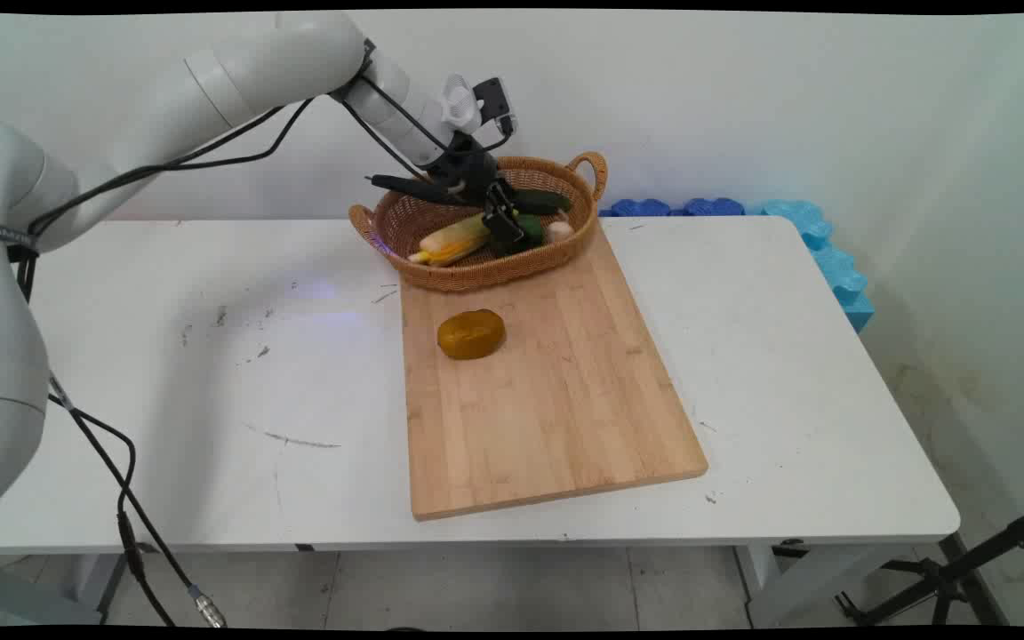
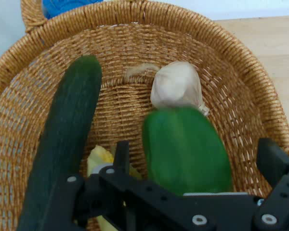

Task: Pick up the potato from the cutting board

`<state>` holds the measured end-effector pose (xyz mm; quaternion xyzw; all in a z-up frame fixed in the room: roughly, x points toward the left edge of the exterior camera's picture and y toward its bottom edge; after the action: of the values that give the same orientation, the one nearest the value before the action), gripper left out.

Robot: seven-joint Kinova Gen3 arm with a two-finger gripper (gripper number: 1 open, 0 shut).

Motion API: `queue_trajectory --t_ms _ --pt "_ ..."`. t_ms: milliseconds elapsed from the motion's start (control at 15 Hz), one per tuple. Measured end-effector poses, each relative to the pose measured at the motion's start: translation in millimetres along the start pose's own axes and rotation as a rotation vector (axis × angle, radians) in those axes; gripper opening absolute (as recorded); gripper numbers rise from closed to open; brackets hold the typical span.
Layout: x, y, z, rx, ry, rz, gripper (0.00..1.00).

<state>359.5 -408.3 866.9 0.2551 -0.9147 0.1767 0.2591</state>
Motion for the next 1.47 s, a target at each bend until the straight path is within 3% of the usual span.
queue_trajectory --t_ms 733,1133,1467 --pt "8 3 -23 0.030 -0.001 -0.024 1.00" --pt "11 28 -57 0.051 0.021 -0.109 1.00" --pt "2 56 -82 0.039 0.032 -0.166 1.00"
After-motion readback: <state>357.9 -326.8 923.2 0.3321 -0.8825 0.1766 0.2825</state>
